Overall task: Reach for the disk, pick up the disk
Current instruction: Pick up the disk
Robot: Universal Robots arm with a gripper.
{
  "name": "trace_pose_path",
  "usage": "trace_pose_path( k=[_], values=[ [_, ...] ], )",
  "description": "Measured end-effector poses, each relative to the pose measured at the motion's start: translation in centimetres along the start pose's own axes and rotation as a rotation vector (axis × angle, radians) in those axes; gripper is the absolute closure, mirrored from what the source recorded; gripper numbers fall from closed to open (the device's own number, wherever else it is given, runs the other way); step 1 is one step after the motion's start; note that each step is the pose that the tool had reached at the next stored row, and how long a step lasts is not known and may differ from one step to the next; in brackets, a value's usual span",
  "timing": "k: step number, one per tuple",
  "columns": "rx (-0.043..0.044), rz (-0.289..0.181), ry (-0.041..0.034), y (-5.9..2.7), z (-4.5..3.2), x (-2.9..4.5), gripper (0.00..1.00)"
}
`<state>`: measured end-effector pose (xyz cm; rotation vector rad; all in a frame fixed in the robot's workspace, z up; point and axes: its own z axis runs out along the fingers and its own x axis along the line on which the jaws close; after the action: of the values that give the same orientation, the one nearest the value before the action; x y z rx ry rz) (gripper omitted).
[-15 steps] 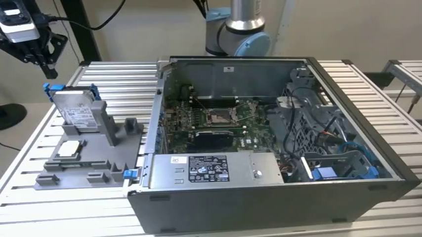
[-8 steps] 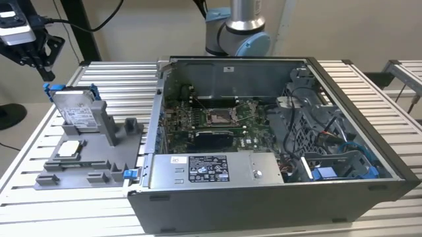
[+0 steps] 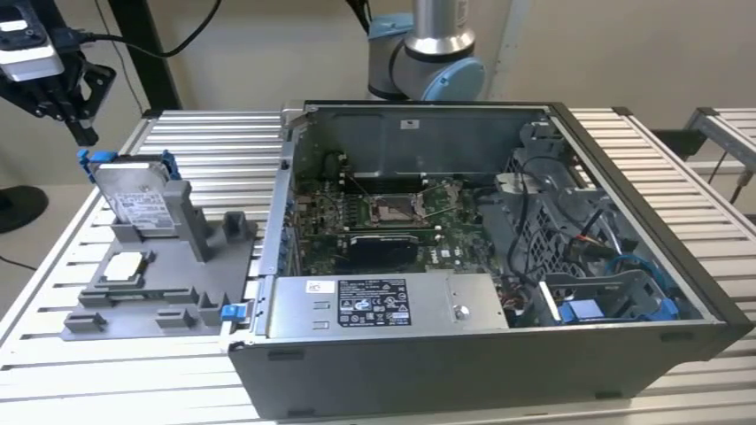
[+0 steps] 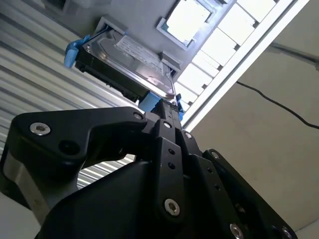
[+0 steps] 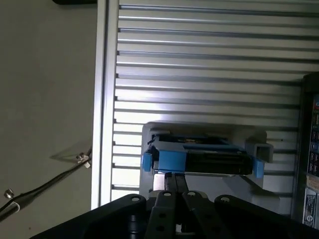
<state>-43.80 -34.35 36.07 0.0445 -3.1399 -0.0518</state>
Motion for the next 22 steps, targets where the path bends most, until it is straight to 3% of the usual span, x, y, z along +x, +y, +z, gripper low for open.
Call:
trace_pose_path(
  k=[17,22],
  values=[
    [0.0000,0.016,-0.0005,0.00,0.00,0.00,1.00],
    [0.0000,-0.026,0.0008,0.00,0.00,-0.01,1.00]
  ],
)
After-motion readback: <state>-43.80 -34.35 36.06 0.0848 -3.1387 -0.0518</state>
